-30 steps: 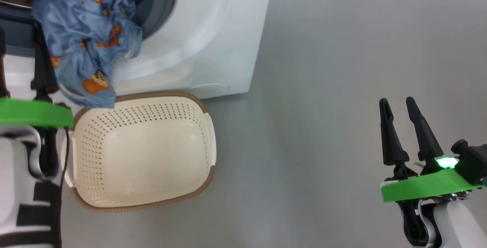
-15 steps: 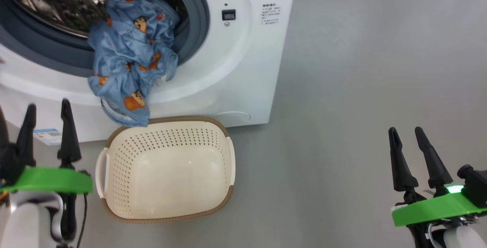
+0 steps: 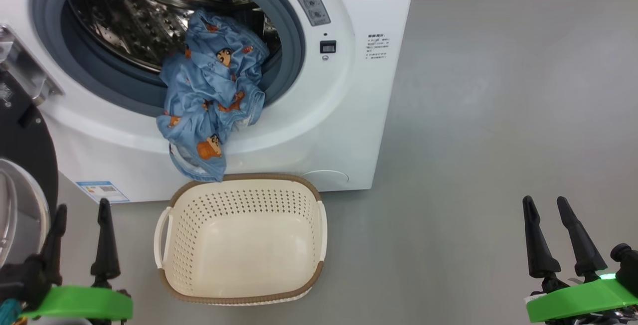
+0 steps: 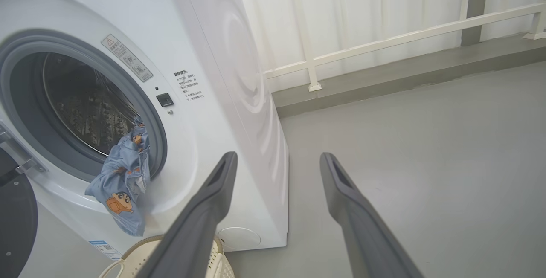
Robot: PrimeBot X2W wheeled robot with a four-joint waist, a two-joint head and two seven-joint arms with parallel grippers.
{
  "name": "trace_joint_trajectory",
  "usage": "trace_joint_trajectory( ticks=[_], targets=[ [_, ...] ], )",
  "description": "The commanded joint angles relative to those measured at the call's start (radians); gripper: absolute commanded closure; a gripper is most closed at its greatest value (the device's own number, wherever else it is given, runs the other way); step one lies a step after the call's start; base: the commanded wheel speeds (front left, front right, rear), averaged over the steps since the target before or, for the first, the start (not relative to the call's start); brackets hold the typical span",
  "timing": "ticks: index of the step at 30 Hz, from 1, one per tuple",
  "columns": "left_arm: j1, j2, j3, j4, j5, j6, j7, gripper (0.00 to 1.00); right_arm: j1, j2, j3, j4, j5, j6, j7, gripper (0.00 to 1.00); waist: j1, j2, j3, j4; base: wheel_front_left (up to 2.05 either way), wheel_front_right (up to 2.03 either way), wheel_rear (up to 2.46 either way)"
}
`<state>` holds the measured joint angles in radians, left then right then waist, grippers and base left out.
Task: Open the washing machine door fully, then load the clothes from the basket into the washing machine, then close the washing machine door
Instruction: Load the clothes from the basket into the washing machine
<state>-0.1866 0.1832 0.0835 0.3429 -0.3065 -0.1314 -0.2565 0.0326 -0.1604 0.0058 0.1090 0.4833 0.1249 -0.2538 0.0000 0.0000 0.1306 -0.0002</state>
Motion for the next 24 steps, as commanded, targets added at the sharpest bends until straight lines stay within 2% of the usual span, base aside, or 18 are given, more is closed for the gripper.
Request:
trace_joint_trajectory(
  ticks=[1,12,24],
  targets=[
    [0.001,0.023,0.043,-0.035,0.01,0.001,-0.005,0.0,-0.001,-0.019,0.017,-0.025,0.0,0.006,-0.008,0.0,0.0,0.0,-0.01,0.005,0.0,0.0,0.0],
    [0.132,-0.016,0.107,-0.124,0.027,0.001,-0.005,0.0,0.023,-0.018,0.008,-0.028,0.003,0.006,-0.008,0.0,0.0,0.0,-0.031,-0.001,0.0,0.0,0.0],
    [0.128,-0.029,0.093,-0.129,0.03,0.001,-0.005,0.0,0.02,-0.019,0.011,-0.032,0.001,0.006,-0.008,0.0,0.0,0.0,-0.019,-0.009,0.0,0.0,0.0]
  ],
)
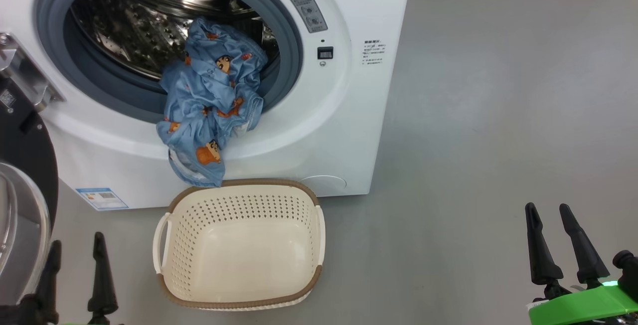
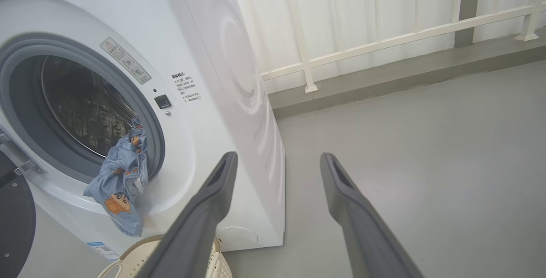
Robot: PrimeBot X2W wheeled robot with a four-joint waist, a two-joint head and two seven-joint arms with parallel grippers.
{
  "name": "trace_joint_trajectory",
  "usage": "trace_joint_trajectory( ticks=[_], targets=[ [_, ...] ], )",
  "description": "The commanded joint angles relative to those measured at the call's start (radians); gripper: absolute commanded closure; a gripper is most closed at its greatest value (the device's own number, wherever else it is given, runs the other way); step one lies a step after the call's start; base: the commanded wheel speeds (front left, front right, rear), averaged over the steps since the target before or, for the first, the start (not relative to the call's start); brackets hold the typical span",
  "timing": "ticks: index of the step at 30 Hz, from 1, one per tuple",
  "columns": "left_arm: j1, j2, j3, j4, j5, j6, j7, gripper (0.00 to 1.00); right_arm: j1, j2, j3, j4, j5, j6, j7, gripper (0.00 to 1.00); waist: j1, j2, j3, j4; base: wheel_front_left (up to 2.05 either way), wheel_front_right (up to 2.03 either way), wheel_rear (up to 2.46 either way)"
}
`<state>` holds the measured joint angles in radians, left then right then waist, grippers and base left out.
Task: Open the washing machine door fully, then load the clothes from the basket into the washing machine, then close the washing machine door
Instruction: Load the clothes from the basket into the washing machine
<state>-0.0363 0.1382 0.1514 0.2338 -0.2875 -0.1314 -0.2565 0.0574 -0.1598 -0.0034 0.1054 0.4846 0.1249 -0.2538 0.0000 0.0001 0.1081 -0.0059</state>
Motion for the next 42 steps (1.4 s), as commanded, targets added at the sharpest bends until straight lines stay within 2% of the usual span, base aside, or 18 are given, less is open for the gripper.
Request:
trace_joint_trajectory(
  ticks=[1,8,18,28,42],
  targets=[
    [-0.025,0.015,0.02,-0.014,0.007,0.001,-0.005,0.0,-0.006,-0.02,0.021,-0.029,0.0,0.006,-0.008,0.0,0.0,-0.0001,0.006,-0.005,0.0,0.0,0.0],
    [-0.063,0.019,-0.005,0.032,-0.013,0.001,-0.005,0.0,-0.02,-0.018,0.029,-0.035,0.0,0.006,-0.008,0.0,0.0,-0.0001,0.047,-0.019,0.0,0.0,0.0],
    [-0.21,0.039,-0.059,0.126,-0.033,0.001,-0.005,0.0,-0.091,-0.005,0.037,-0.051,-0.01,0.006,-0.008,0.0,0.0,-0.0001,0.196,-0.054,0.0,0.0,0.0],
    [-0.418,0.108,-0.108,0.277,-0.058,0.001,-0.005,0.0,-0.192,0.028,0.052,-0.07,-0.023,0.006,-0.008,0.0,0.0,-0.0001,0.363,-0.125,0.0,0.0,0.0],
    [-0.658,0.179,-0.169,0.491,-0.113,0.001,-0.005,0.0,-0.254,0.056,0.065,-0.085,-0.029,0.006,-0.008,0.0,0.0,-0.0001,0.466,-0.185,0.0,0.0,0.0]
  ],
)
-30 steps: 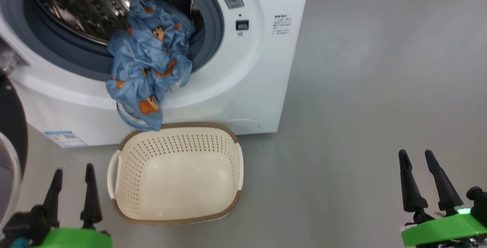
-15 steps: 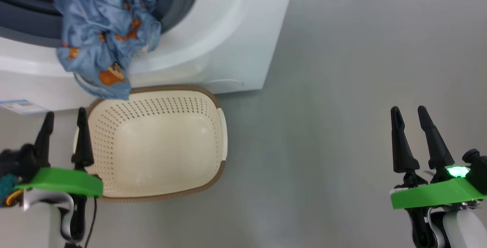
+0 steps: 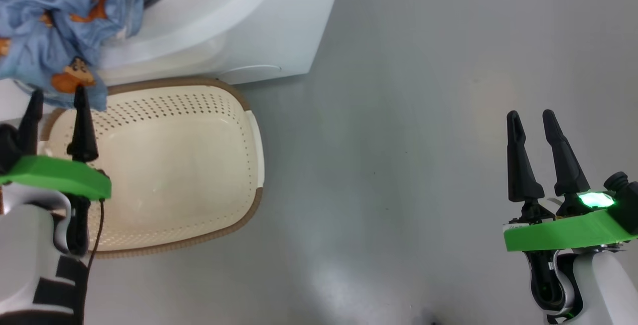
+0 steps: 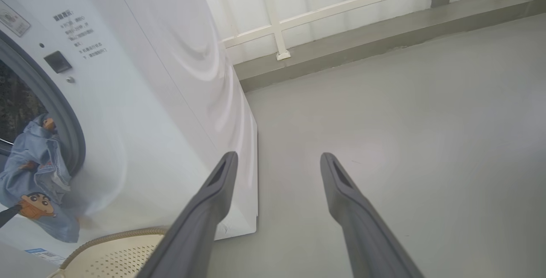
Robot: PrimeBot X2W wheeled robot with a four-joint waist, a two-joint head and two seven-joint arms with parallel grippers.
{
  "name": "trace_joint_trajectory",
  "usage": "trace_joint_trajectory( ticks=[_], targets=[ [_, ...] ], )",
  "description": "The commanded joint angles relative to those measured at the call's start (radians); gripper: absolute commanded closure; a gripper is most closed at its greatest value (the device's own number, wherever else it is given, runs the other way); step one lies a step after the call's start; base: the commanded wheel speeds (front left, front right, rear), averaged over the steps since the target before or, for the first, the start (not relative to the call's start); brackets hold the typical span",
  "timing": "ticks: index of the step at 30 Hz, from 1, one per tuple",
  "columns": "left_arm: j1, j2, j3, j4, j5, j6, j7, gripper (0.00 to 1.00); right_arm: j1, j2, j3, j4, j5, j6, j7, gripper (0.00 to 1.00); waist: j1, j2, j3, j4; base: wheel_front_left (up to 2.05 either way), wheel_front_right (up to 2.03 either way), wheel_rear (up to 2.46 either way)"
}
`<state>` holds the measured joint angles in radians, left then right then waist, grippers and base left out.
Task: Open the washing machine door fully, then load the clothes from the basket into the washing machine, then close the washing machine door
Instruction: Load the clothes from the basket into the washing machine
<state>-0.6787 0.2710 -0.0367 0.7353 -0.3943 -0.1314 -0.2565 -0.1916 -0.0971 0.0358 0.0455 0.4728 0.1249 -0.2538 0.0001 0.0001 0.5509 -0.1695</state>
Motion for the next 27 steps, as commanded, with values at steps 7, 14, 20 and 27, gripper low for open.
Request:
trace_joint_trajectory(
  ticks=[7,14,20,27],
  targets=[
    [-0.077,0.064,-0.011,0.032,-0.011,0.001,-0.005,0.0,-0.012,-0.002,0.031,-0.026,-0.017,0.006,-0.008,0.0,-0.0001,-0.0001,0.036,-0.034,0.0,0.0,0.0],
    [-0.123,0.067,-0.037,0.024,-0.019,0.001,-0.005,0.0,-0.021,0.004,0.035,-0.029,-0.018,0.006,-0.008,0.0,-0.0001,-0.0001,0.043,-0.038,0.0,0.0,0.0],
    [-0.153,0.08,-0.017,0.04,-0.014,0.001,-0.005,0.0,-0.029,0.009,0.044,-0.031,-0.017,0.006,-0.008,0.0,-0.0001,-0.0001,0.046,-0.046,0.0,0.0,0.0],
    [-0.174,0.086,-0.004,0.06,-0.003,0.001,-0.005,0.95,-0.03,0.014,0.043,-0.03,-0.017,0.006,-0.008,0.0,-0.0001,-0.0001,0.043,-0.052,0.0,0.0,0.0]
  ],
)
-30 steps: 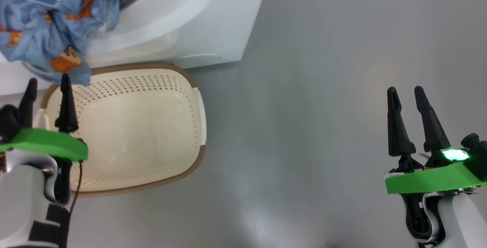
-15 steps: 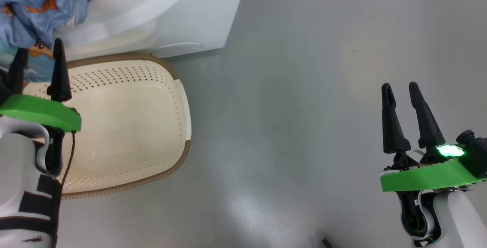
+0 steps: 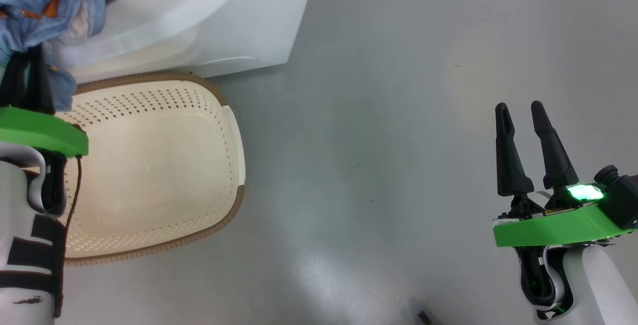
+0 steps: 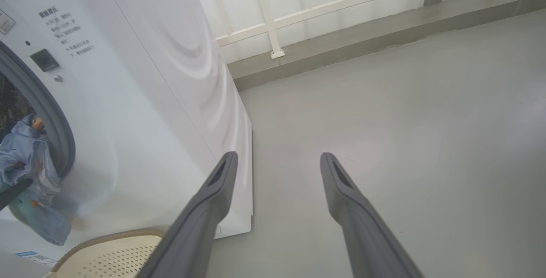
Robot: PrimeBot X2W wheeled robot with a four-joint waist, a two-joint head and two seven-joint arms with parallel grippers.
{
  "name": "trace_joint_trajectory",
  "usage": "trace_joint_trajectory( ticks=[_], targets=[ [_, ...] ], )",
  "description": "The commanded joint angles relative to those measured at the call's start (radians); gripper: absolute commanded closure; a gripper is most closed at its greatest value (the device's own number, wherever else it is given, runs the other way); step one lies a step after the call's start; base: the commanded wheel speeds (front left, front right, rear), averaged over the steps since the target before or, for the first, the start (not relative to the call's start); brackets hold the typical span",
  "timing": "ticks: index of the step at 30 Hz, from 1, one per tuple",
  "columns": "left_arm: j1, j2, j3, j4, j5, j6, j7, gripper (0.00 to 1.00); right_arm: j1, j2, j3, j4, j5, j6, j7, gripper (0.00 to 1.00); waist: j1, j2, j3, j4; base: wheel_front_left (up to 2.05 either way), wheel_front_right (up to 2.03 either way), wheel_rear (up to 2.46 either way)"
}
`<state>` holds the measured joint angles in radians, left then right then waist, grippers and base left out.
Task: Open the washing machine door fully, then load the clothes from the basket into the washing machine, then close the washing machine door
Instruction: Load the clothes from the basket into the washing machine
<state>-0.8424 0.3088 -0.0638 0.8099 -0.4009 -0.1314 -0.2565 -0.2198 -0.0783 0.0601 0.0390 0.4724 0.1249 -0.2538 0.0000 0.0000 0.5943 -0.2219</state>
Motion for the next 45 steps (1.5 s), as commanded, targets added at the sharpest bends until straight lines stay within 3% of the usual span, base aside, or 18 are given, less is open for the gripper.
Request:
trace_joint_trajectory(
  ticks=[1,13,21,27,37,45],
  targets=[
    [-0.012,0.049,0.024,-0.013,0.005,0.001,-0.005,1.0,-0.001,-0.004,0.018,-0.023,-0.016,0.006,-0.008,0.0,0.0,0.0,-0.002,0.0,0.0,0.0,0.0],
    [-0.013,0.057,0.028,-0.074,0.012,0.001,-0.005,1.0,-0.004,0.014,0.022,-0.015,-0.009,0.006,-0.008,0.0,0.0,0.0,-0.017,0.007,0.0,0.0,0.0],
    [-0.095,0.083,-0.006,-0.132,0.004,0.001,-0.005,1.0,-0.004,0.023,0.033,-0.009,-0.002,0.006,-0.008,0.0,0.0,0.0,-0.02,0.009,0.0,0.0,0.0],
    [-0.177,0.111,-0.051,-0.098,0.003,0.001,-0.005,1.0,-0.005,0.026,0.045,-0.004,0.006,0.006,-0.008,0.0,0.0,0.0,-0.017,-0.005,0.0,0.0,0.0],
    [-0.403,0.173,-0.117,0.084,-0.021,0.001,-0.005,1.0,-0.008,0.028,0.06,-0.003,0.021,0.006,-0.008,0.0,0.0,0.0,0.004,-0.056,0.0,0.0,0.0],
    [-0.493,0.211,-0.037,0.027,0.029,0.002,-0.005,1.0,-0.01,0.028,0.068,-0.011,0.036,0.006,-0.008,0.0,0.0,0.0,0.029,-0.085,0.0,0.0,0.0]
  ],
)
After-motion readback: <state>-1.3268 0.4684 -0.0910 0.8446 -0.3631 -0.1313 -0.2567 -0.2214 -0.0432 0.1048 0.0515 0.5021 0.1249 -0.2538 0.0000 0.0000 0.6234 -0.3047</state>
